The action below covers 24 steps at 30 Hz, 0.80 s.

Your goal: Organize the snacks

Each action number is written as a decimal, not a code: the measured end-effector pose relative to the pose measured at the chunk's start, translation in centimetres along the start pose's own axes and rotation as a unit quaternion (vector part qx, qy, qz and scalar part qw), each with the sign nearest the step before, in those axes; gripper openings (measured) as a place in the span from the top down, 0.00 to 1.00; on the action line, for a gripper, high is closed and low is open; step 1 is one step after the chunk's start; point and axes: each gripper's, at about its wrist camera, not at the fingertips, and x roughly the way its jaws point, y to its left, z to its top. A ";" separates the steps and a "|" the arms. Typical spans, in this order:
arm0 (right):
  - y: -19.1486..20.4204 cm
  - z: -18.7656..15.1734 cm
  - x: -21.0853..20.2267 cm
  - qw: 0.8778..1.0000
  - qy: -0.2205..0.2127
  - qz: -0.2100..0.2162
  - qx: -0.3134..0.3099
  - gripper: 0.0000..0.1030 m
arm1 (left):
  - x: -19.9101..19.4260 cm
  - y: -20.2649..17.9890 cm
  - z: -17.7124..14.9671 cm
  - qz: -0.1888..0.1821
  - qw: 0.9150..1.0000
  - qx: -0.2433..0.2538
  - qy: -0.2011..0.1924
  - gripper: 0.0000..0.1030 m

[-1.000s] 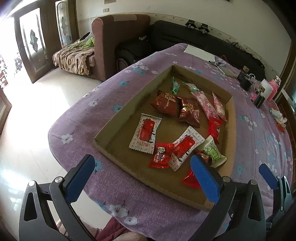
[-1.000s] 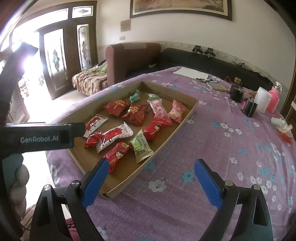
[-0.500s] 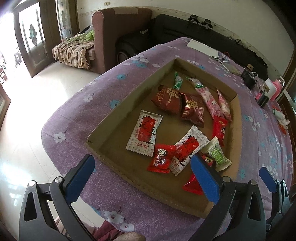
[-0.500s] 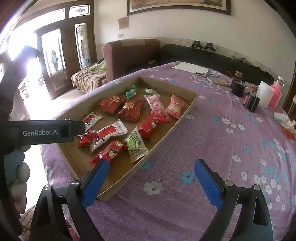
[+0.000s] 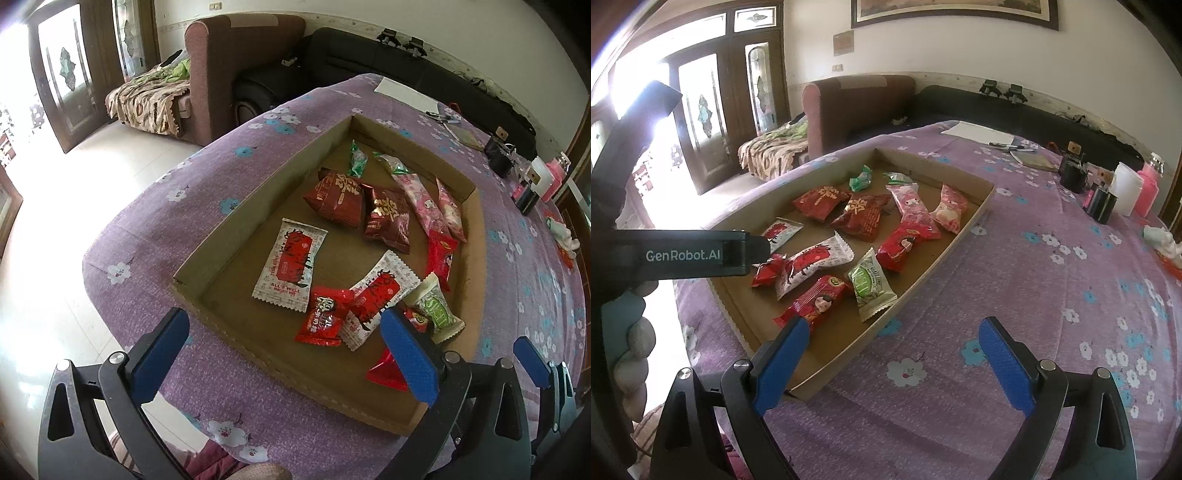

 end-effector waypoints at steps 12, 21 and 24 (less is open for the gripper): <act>0.1 -0.2 -0.1 1.000 0.001 0.002 0.004 0.09 | -0.2 -0.2 -0.1 0.001 1.000 0.000 -0.002 0.00; 0.0 -0.2 -0.2 1.000 0.001 0.003 0.005 0.09 | -0.3 -0.3 -0.3 0.002 1.000 0.001 -0.003 0.00; 0.1 -0.3 -0.2 1.000 0.002 0.003 0.006 0.09 | -0.3 -0.3 -0.3 0.002 1.000 0.001 -0.003 0.00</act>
